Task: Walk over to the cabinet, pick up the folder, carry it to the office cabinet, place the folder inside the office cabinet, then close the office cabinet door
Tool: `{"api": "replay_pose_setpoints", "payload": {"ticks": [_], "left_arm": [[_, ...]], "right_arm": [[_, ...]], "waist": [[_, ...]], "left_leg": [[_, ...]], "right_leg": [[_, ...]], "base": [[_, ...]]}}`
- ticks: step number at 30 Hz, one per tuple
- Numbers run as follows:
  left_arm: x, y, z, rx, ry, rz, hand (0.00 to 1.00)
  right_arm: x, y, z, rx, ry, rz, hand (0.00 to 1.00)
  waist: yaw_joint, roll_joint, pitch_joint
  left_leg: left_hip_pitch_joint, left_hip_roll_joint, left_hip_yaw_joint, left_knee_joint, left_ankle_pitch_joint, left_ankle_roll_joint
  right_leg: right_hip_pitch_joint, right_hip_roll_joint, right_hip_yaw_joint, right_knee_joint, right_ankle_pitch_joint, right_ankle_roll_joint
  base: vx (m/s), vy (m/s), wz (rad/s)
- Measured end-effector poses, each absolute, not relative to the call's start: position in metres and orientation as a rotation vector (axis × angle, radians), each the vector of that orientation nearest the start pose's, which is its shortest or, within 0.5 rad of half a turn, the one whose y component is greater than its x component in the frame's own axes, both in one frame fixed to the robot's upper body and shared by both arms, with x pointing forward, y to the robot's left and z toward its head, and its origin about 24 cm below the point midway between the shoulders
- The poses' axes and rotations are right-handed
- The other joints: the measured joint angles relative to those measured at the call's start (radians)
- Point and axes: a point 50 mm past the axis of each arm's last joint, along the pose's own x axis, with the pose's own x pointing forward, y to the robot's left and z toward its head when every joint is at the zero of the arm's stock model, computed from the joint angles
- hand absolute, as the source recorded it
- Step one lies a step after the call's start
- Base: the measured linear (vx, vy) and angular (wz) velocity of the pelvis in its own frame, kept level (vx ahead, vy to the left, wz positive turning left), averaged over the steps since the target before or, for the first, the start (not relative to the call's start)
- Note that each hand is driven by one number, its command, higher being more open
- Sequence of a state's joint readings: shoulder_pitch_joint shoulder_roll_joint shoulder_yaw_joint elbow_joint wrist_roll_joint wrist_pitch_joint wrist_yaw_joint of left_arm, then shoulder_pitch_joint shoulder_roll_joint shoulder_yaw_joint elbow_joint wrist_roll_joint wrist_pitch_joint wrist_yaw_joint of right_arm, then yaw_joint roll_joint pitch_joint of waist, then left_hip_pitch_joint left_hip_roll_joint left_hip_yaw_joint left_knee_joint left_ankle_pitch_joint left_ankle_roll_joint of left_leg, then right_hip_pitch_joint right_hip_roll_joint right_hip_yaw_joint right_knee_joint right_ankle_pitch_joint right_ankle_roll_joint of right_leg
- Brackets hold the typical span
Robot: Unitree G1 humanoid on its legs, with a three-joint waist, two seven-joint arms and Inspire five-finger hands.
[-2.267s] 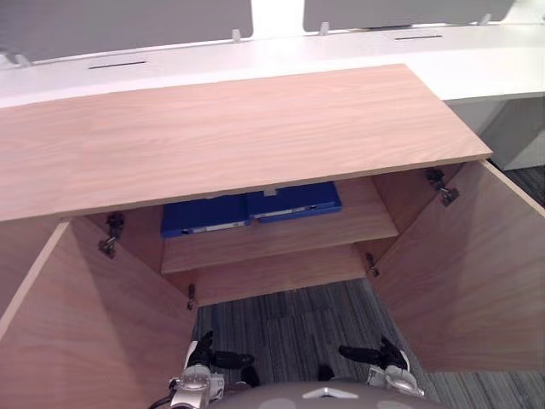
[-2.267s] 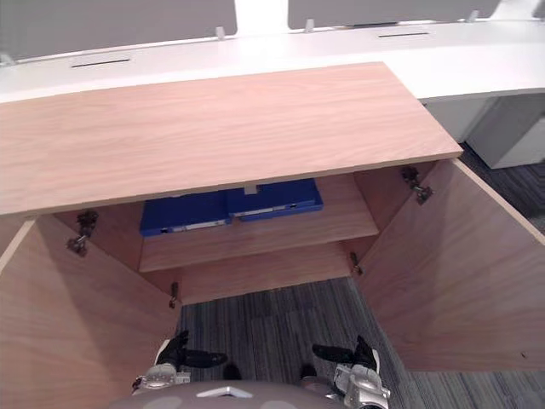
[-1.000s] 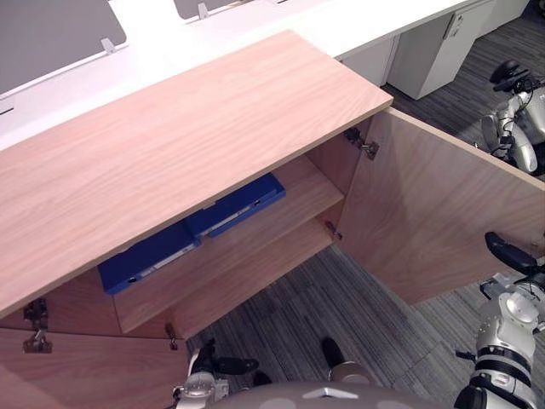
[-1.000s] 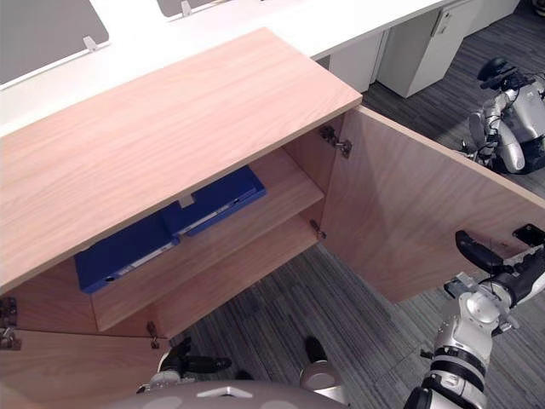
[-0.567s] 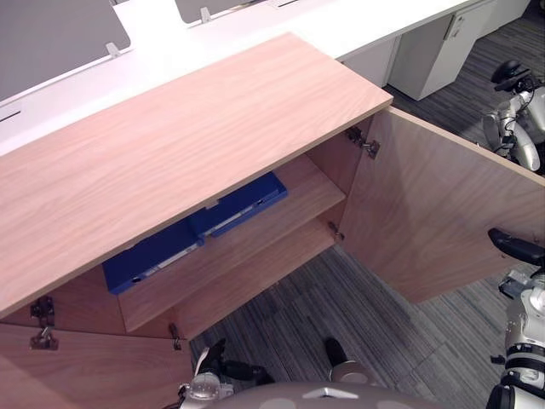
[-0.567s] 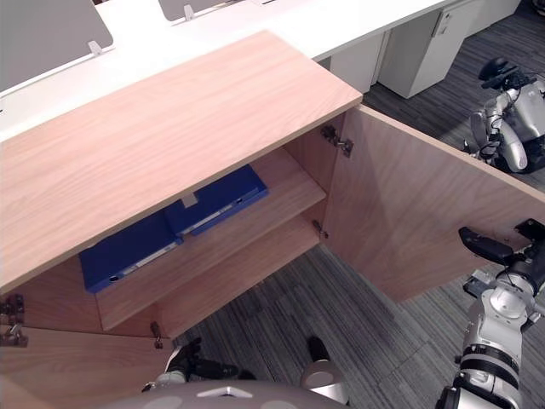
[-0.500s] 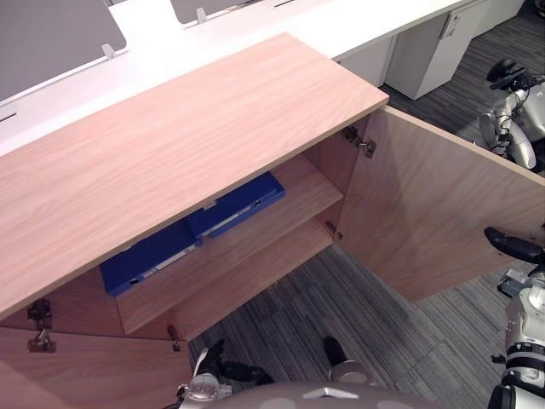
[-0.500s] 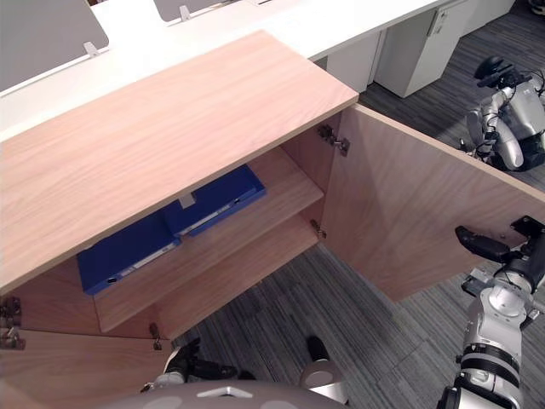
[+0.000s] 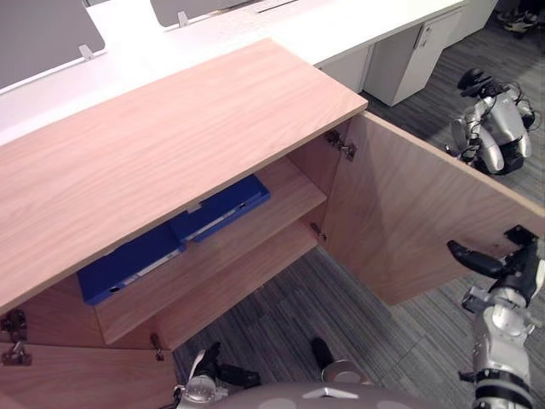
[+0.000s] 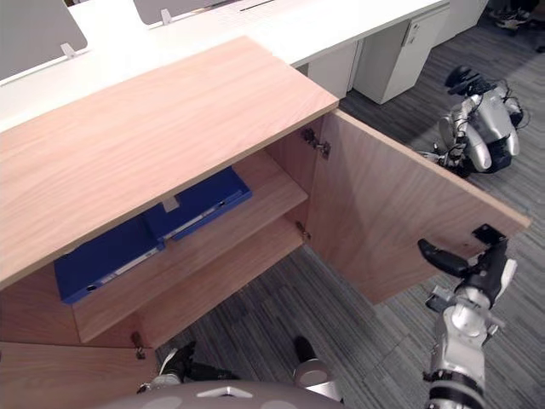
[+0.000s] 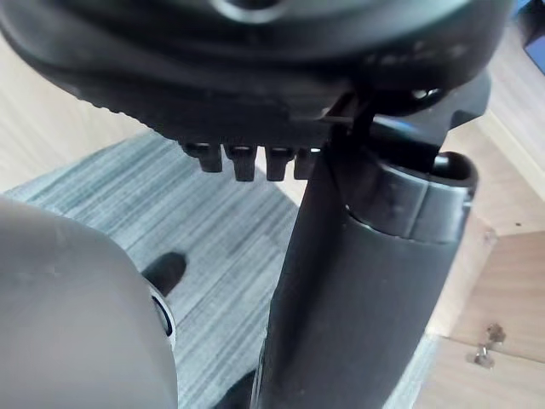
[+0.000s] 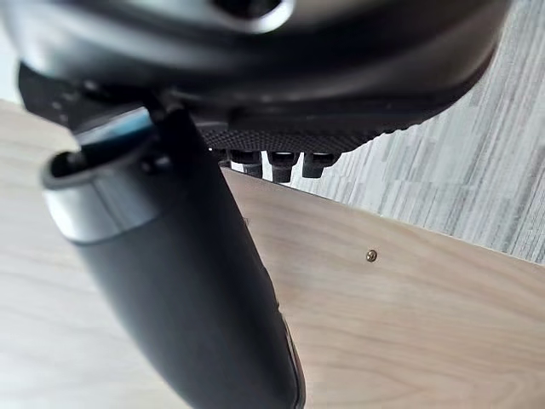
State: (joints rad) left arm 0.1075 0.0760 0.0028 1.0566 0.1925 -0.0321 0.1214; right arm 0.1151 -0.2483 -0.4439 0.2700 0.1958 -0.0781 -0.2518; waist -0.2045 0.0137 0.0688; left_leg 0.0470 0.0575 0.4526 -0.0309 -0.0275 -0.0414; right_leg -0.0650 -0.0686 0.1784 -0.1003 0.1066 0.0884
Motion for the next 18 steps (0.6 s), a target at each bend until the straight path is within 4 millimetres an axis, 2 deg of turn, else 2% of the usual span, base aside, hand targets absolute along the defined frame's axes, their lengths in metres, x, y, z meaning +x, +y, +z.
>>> {"api": "replay_pose_setpoints", "payload": {"ticks": [5,11,16,18], "left_arm": [[0.089,0.185,-0.164,0.332,1.115,0.014,1.0],[0.091,0.185,-0.164,0.392,1.112,-0.06,1.0],[0.096,0.193,-0.162,0.479,1.094,-0.118,1.0],[0.097,0.193,-0.161,0.51,1.088,-0.151,1.0]], "right_arm": [[0.148,-0.286,-0.009,-0.046,0.234,-0.656,1.0],[0.123,-0.257,-0.008,-0.038,0.273,-0.497,1.0],[0.104,-0.217,-0.012,-0.002,0.348,-0.276,1.0],[0.102,-0.208,-0.012,-0.005,0.363,-0.191,1.0]], "waist": [[-0.001,-0.02,-0.009],[-0.015,-0.031,-0.005],[-0.017,-0.083,-0.002],[-0.017,-0.094,-0.002]], "left_leg": [[0.009,0.008,0.004,0.001,0.001,-0.001],[0.011,0.013,0.004,0.006,0.001,-0.002],[0.024,0.035,0.027,0.026,-0.009,-0.02],[0.024,0.041,0.03,0.032,-0.014,-0.027]], "right_leg": [[0.0,0.008,-0.006,0.0,0.006,-0.006],[-0.001,0.013,-0.007,0.0,0.008,-0.005],[-0.003,0.027,-0.011,0.014,0.01,-0.012],[-0.008,0.026,-0.027,0.021,0.011,-0.013]], "base": [[-0.03,-0.043,-0.11],[-0.02,-0.03,-0.07],[-0.03,-0.043,-0.2],[-0.05,-0.047,-0.24]]}}
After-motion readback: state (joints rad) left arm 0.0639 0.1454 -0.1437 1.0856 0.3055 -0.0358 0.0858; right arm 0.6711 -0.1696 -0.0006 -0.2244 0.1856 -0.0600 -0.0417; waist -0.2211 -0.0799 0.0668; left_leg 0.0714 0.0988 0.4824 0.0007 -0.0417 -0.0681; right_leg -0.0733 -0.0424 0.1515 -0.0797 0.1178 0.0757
